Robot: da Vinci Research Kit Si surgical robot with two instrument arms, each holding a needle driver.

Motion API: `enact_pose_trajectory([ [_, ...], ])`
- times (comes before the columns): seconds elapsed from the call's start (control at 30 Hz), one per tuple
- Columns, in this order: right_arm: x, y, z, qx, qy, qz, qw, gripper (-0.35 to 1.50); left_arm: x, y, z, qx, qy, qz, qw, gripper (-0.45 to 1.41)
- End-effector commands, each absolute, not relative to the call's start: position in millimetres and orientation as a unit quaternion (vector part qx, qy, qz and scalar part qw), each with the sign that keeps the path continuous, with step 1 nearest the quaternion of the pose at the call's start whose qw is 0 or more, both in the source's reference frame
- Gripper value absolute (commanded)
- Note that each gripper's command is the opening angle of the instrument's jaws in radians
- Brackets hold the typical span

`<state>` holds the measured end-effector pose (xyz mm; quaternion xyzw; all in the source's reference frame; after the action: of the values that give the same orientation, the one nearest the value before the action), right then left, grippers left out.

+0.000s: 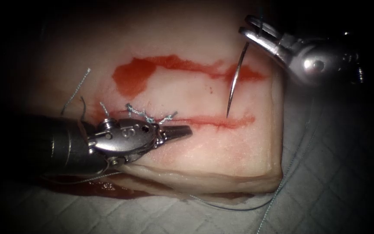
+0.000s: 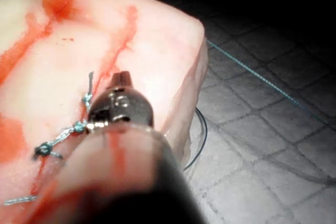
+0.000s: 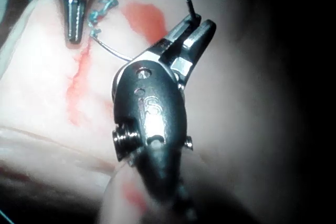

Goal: Wound Closure
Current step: Insert the needle into the skin of the tissue using the right tool

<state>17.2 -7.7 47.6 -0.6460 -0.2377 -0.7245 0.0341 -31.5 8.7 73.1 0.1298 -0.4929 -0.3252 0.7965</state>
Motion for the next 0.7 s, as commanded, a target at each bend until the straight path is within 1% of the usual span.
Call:
enact_pose_trajectory([
  [0.03, 18.7, -7.2, 48.5, -0.634, -0.257, -0.729, -0.01, -0.35, -32.2, 8.6, 73.6, 0.128, -0.493, -0.323, 0.797, -0.45],
  [0.1, 19.2, -7.3, 49.3, -0.623, -0.298, -0.721, -0.061, -0.35, -32.3, 8.4, 73.8, 0.124, -0.493, -0.321, 0.799, -0.45],
  [0.17, 20.1, -7.2, 50.0, -0.627, -0.314, -0.707, -0.091, -0.35, -32.4, 7.9, 74.6, 0.118, -0.487, -0.317, 0.805, -0.45],
  [0.3, 21.4, -7.5, 50.6, -0.631, -0.32, -0.699, -0.106, -0.35, -32.3, 7.6, 75.0, 0.117, -0.478, -0.315, 0.811, -0.45],
  [0.53, 24.5, -8.1, 51.4, -0.663, -0.306, -0.669, -0.142, -0.35, -32.1, 7.4, 75.1, 0.118, -0.471, -0.313, 0.816, -0.45],
  [0.7, 25.8, -9.0, 52.0, -0.673, -0.275, -0.664, -0.175, -0.35, -32.1, 7.3, 75.1, 0.118, -0.471, -0.313, 0.816, -0.45],
])
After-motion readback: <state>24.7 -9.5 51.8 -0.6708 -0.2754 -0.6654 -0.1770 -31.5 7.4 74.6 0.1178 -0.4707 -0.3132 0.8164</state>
